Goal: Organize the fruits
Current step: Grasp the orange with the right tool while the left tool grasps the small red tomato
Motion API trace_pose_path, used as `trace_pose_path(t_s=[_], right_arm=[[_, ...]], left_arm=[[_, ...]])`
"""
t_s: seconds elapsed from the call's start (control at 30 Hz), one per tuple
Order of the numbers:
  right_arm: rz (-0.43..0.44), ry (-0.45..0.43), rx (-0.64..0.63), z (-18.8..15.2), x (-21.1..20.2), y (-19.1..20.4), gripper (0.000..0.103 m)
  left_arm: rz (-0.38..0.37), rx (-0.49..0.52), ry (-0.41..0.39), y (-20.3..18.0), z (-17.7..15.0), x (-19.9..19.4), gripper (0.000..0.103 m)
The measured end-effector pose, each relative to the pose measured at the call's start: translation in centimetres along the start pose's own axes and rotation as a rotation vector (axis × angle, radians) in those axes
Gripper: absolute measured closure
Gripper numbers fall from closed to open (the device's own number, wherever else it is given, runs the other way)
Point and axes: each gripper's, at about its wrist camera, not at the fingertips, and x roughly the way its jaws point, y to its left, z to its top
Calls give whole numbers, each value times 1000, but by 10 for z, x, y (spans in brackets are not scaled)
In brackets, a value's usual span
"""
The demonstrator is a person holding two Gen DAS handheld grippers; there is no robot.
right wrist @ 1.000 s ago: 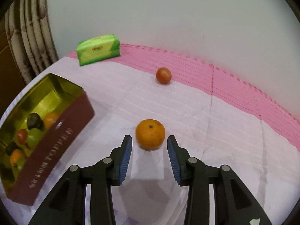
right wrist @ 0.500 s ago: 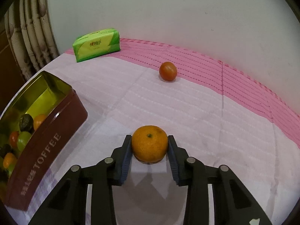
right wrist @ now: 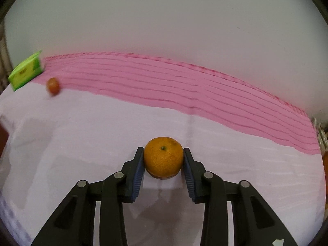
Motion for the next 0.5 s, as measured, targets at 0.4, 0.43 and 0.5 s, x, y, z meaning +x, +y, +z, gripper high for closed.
trace_pose_path(t_s=[0.4,0.43,0.5], right_arm=[[55,9,63,0,3,-19,67],[60,9,66,1,4,-20,67],[55,9,62,1,5,-18,67]], left_arm=[[-60,35,109,-48,42,98,34],[-69,26,113,-48,45,104,36],[-61,20,121,-49,54,114,37]])
